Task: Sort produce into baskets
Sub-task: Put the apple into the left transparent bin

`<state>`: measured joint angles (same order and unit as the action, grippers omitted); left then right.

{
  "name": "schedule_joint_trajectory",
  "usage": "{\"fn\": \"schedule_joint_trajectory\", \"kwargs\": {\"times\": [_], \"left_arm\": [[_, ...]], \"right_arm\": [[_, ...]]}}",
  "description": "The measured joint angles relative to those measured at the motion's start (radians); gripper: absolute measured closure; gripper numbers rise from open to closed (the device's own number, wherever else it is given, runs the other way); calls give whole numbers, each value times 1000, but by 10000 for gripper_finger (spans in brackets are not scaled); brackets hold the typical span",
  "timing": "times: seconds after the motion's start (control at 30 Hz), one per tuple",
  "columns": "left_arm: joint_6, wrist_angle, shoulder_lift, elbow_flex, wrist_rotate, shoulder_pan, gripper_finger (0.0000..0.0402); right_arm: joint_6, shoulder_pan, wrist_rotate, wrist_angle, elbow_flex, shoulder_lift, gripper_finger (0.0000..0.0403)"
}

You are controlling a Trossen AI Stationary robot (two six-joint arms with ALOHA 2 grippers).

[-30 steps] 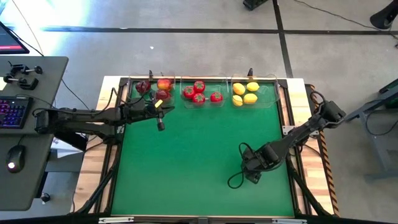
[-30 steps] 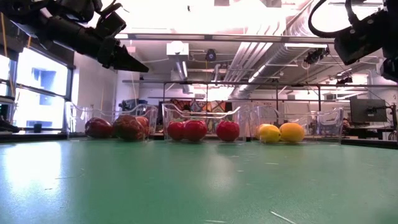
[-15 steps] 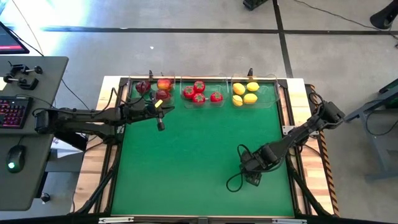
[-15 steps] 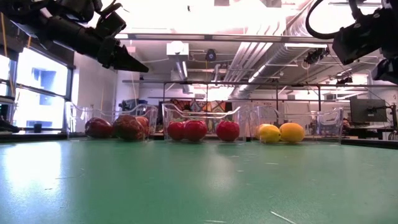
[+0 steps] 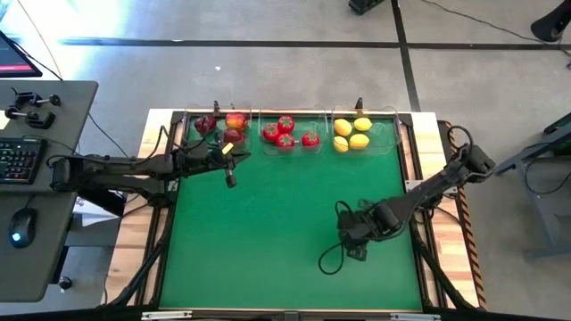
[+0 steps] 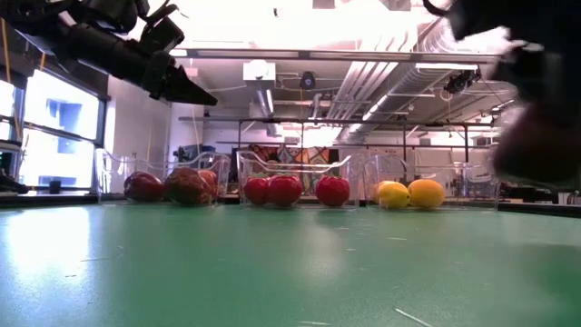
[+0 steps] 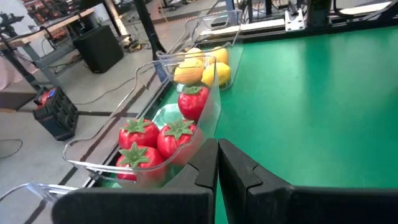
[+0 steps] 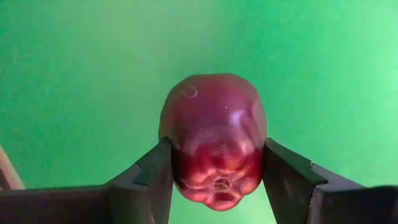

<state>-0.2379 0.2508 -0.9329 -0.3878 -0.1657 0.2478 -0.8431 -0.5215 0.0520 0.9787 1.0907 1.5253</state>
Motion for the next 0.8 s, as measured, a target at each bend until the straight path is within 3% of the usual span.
{"fn": "schedule_joint_trajectory", "kwargs": {"times": [0.2,0.37,0.6,0.8], "left_arm": [[57,0,0,0,138,0,402],[96,0,0,0,131,1,402],[131,2,-12,0,135,1,390],[156,104,-75,0,203,-13,332]], "right_arm": [[191,79,285,-59,39,-1,218],[422,192,420,-381,-47,-1,218],[804,369,369,-1020,-206,-1,218],[954,453,220,-1326,-305,-1,218]]}}
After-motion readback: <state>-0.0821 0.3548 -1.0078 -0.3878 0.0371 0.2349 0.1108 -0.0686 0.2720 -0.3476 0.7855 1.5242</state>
